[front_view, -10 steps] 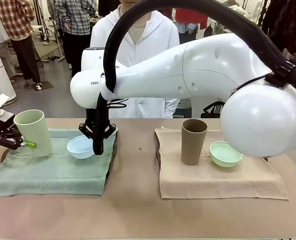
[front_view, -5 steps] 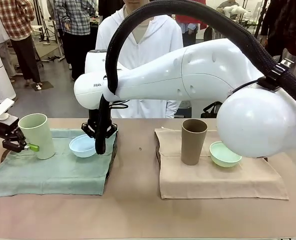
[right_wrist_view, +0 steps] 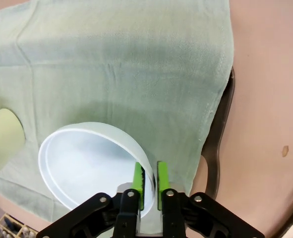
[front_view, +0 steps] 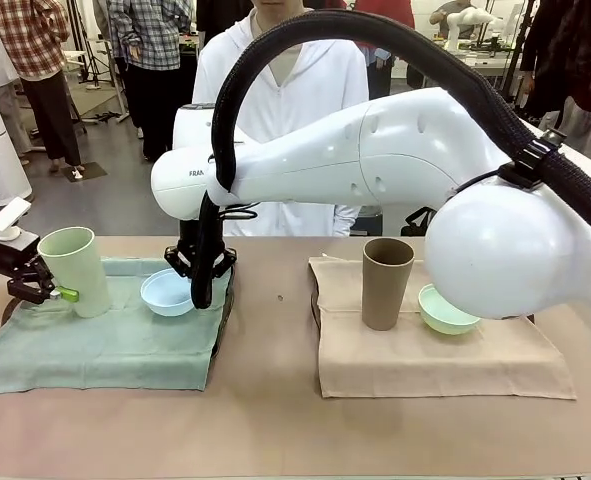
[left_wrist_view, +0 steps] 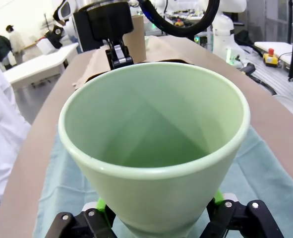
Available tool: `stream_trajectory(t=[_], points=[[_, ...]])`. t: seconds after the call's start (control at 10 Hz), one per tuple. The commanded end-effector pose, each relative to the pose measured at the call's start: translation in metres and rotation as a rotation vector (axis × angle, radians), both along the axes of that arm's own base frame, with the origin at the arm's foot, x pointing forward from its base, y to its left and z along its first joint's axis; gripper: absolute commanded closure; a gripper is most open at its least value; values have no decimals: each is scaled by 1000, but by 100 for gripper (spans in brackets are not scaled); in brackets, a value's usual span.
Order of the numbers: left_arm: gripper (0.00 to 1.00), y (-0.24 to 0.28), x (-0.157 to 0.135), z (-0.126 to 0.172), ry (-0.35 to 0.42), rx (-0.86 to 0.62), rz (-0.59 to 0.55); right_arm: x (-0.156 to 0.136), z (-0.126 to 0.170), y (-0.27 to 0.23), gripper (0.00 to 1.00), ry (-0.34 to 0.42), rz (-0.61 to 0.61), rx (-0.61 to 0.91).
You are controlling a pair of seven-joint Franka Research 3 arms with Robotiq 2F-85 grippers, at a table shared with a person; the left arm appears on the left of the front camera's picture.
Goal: Set up a tray with a mat and arrange the tableware.
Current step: Place the Picnic Bowl and Reusable plastic cup back onto the Handle tray in front of the human's position.
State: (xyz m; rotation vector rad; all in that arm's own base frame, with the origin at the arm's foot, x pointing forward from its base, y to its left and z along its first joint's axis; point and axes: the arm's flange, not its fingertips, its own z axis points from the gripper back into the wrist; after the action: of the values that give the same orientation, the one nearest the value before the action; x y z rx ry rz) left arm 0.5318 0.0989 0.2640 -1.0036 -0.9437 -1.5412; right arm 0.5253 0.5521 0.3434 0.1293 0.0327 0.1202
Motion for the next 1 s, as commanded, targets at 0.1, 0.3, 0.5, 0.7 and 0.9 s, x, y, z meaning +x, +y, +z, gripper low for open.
stream_trajectory(t=[0.1, 0.3, 0.5, 0.7, 0.9], points=[[0, 7, 4, 9, -2, 12, 30, 0, 16, 0, 17, -34, -6, -50], [0, 22, 4, 19, 28, 67, 82, -16, 38, -10, 0, -86, -19, -70], [0, 35, -1, 34, 34, 193, 158, -34, 60, -20, 31, -140, -18, -70], [0, 44, -6, 55, 36, 349, 186, -47, 78, -29, 24, -173, -10, -71], [0, 48, -22, 86, -17, 489, 244, -61, 92, -40, 24, -194, -18, -84]])
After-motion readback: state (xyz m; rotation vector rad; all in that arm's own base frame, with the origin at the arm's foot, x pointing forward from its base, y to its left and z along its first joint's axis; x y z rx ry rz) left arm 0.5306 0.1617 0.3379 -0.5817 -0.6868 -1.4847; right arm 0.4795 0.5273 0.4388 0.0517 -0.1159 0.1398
